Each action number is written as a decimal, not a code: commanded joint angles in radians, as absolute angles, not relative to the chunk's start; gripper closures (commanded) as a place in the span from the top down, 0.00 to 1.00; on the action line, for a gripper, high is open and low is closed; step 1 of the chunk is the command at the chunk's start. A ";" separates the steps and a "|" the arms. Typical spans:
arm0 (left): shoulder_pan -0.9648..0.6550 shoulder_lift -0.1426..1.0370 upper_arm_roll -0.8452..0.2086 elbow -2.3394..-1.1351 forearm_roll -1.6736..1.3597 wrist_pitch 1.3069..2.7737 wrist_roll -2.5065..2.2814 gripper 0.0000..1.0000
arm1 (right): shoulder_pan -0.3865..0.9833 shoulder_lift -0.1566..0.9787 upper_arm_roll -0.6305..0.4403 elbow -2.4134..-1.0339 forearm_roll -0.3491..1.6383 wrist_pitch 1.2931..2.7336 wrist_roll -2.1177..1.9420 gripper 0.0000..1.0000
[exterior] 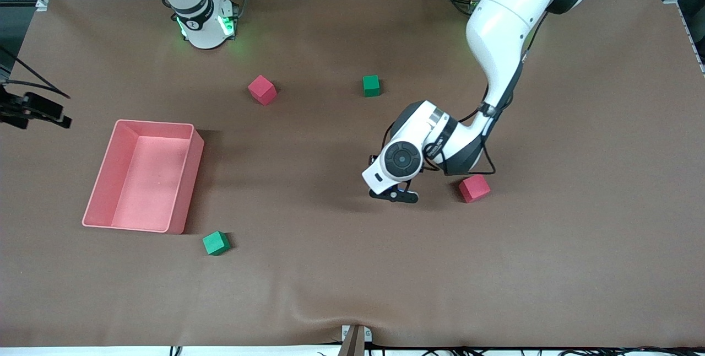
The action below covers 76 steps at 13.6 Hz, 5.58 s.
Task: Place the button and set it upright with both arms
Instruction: 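Grasp the button with the left gripper while the right gripper withdraws, then lower the button upright onto the table with the left gripper, then open the left gripper and lift it away from the button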
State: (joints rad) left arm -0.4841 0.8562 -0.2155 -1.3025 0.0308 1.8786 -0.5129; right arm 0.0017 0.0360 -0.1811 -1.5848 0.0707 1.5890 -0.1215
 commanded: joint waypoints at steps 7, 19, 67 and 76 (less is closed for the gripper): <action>-0.515 0.919 -0.204 -1.278 0.025 1.878 -0.554 0.83 | 0.032 0.044 -0.149 -1.448 0.026 1.491 -0.020 1.00; -0.522 0.925 -0.204 -1.278 0.018 1.847 -0.564 0.15 | 0.014 0.046 -0.155 -1.456 0.041 1.489 -0.015 1.00; -1.216 1.010 0.088 -1.278 0.978 2.057 -2.269 1.00 | -0.061 0.041 -0.048 -1.471 0.048 1.468 -0.023 1.00; -1.120 0.591 0.075 -1.278 0.426 1.973 -1.934 1.00 | -0.091 0.005 -0.032 -1.534 0.048 1.502 -0.025 1.00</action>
State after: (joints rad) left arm -1.1936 0.7228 0.0816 -1.2318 0.5345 2.0214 -2.0602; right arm -0.0662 0.0343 -0.0556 -1.5024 0.0381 1.4883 -0.0250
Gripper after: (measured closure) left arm 0.000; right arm 0.000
